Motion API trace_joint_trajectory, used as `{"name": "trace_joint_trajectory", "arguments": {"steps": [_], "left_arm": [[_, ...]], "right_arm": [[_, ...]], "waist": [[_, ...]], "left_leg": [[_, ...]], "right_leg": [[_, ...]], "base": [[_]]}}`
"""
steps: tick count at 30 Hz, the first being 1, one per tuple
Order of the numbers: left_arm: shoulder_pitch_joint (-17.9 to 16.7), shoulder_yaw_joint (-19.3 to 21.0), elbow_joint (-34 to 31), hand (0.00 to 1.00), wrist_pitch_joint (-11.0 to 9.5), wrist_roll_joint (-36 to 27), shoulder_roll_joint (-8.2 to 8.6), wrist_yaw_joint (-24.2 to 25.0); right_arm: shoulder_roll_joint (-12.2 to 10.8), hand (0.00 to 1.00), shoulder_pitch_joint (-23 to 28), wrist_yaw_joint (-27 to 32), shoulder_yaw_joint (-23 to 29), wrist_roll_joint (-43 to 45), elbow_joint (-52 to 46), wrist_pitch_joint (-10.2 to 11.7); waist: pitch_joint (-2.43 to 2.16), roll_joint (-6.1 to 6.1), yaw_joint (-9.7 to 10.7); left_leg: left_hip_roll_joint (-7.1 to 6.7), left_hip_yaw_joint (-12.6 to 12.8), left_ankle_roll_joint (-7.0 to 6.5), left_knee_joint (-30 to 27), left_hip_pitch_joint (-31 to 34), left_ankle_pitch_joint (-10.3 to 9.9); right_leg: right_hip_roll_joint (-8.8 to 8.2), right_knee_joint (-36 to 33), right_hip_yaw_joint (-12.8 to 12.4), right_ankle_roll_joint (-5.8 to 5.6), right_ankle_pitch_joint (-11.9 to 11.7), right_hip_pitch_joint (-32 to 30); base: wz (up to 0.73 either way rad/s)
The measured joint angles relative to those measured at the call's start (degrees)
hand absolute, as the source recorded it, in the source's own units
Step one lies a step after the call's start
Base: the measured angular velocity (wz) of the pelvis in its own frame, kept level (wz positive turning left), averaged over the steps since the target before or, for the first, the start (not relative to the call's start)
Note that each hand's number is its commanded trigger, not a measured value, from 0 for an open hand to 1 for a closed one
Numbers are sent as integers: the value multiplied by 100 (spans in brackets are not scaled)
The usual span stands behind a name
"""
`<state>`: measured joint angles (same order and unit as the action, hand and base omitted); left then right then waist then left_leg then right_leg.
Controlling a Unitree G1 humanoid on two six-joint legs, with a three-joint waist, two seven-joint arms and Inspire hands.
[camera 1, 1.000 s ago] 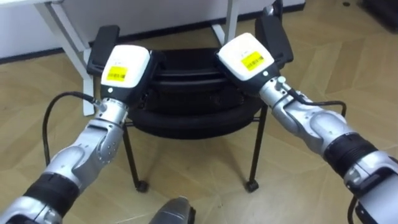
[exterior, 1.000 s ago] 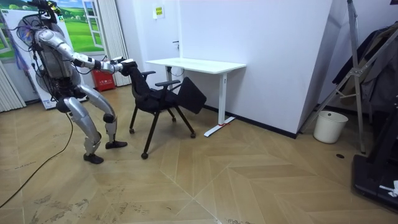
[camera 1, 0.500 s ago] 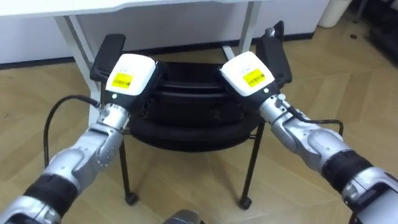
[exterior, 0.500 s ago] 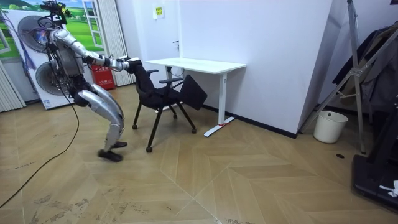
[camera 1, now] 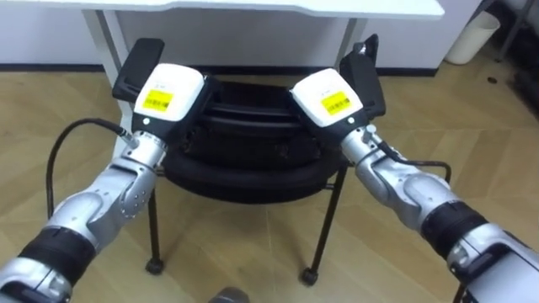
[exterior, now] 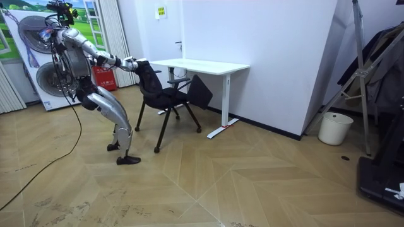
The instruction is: Push chair
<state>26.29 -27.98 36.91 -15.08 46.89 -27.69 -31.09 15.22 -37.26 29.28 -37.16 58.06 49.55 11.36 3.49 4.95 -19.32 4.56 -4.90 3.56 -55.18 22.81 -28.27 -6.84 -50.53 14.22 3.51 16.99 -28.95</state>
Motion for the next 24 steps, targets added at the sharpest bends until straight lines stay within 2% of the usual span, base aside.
{"name": "trace_joint_trajectory", "arguments": {"steps": [2,3,4,5,6,7,8,9,10,11,12,13,14,15,16,17,18,19,20,21,22,23,24], "left_arm": [[-78,32,-40,100,11,60,-28,-2],[-148,12,-85,100,29,65,-56,-8],[-184,-12,-99,100,41,64,-70,-62],[-165,-29,-97,100,69,64,-71,-73],[-142,-113,-45,100,122,64,-45,-75],[-139,-192,54,100,133,63,31,-91],[-154,-224,102,100,134,52,76,-106],[-167,-265,171,100,148,8,217,-126],[-228,-269,218,100,149,-41,261,-149],[-243,-269,242,100,149,-80,263,-182],[-323,-257,357,100,143,-132,334,-242],[-356,-275,567,100,119,-172,461,-330],[-387,-279,671,100,99,-201,523,-371],[-452,-291,790,100,89,-287,653,-453],[-596,-310,849,100,64,-387,704,-567],[-626,-326,853,100,36,-409,714,-638],[-653,-338,830,100,-48,-403,693,-749],[-521,-354,819,100,-83,-360,632,-762],[-502,-349,789,100,-107,-350,614,-750],[-530,-317,691,100,-132,-351,538,-738],[-598,-258,599,100,-164,-351,472,-740],[-620,-243,561,100,-162,-351,460,-742],[-614,-241,482,100,-149,-354,426,-736]], "right_arm": [[-73,100,11,-65,0,12,20,4],[-113,100,36,-109,2,18,20,6],[-118,100,62,-113,32,43,23,40],[-124,100,79,-111,73,62,35,56],[-166,100,109,-116,126,93,127,73],[-161,100,167,-94,150,91,221,137],[-135,100,209,-77,151,69,231,181],[-30,100,295,8,126,-15,236,238],[-16,100,248,-7,10,-107,309,246],[-28,100,191,-72,-25,-112,367,279],[-43,100,118,-217,-44,-93,461,356],[-53,100,126,-311,-44,0,497,364],[-55,100,142,-342,-44,52,525,380],[-36,100,154,-434,-94,120,551,430],[56,100,149,-449,-180,196,511,498],[101,100,154,-444,-186,262,458,535],[166,100,152,-433,-185,275,333,553],[202,100,150,-382,-166,261,278,550],[193,100,152,-372,-163,250,247,533],[194,100,153,-370,-163,253,161,505],[182,100,153,-324,-178,292,95,466],[185,100,163,-267,-192,304,91,453],[209,100,175,-157,-196,307,63,428]], "waist": [[4,57,-5],[-5,35,0],[-18,-8,36],[-15,-8,54],[-11,58,53],[-8,115,52],[5,164,56],[17,98,142],[20,51,126],[24,39,80],[45,-35,-13],[97,-71,9],[119,-59,19],[110,-36,72],[107,-85,179],[89,-123,234],[70,-161,344],[44,-199,454],[26,-204,474],[7,-218,462],[-1,-249,454],[-21,-278,459],[-73,-325,440]], "left_leg": [[28,-18,24,72,-162,-24],[109,-48,127,63,-268,-13],[216,45,180,-244,-236,66],[266,96,157,-595,-83,288],[256,103,101,-1528,453,1272],[142,88,-33,-2410,1140,2867],[20,69,-18,-2886,1572,3514],[-281,140,-81,-4322,2396,3564],[-437,398,-159,-5466,3139,3172],[-450,529,-186,-5845,3450,2966],[-524,703,-248,-6155,3942,2636],[-758,869,-199,-6008,4214,2433],[-839,970,-183,-5826,4272,2378],[-955,1102,-170,-5328,4285,2308],[-1037,1115,-159,-4629,4131,2313],[-1027,1083,-154,-4222,4013,2309],[-1010,1002,-97,-3278,3682,2262],[-918,832,-29,-2251,3161,2197],[-879,768,-27,-1784,2870,2192],[-756,694,-22,-893,2220,2189],[-705,507,68,-147,1601,2128],[-714,384,131,128,1307,2053],[-698,233,214,436,802,1761]], "right_leg": [[25,-54,15,56,145,123],[117,-64,13,150,305,236],[233,-144,1,241,516,317],[357,-191,-81,292,564,333],[574,-296,-367,352,599,349],[677,-408,-634,394,621,391],[691,-510,-740,407,645,420],[671,-805,-866,446,742,449],[654,-1049,-1019,448,870,449],[649,-1131,-1111,472,894,441],[584,-1177,-1208,529,909,478],[452,-1163,-1329,541,928,581],[375,-1150,-1447,559,953,614],[222,-1103,-1674,555,960,607],[166,-1031,-1852,535,968,546],[220,-991,-1893,471,1000,527],[290,-995,-1909,289,1093,476],[481,-1020,-1960,183,1151,456],[569,-1022,-2012,145,1171,443],[697,-1005,-2136,83,1203,384],[736,-934,-2215,31,1227,335],[731,-884,-2217,2,1239,309],[715,-791,-2199,-147,1230,233]], "base": [[3],[15],[21],[31],[33],[33],[41],[19],[-7],[-65],[-65],[-51],[-27],[-26],[-23],[4],[28],[32],[0],[-42],[-54],[-49],[-20]]}}
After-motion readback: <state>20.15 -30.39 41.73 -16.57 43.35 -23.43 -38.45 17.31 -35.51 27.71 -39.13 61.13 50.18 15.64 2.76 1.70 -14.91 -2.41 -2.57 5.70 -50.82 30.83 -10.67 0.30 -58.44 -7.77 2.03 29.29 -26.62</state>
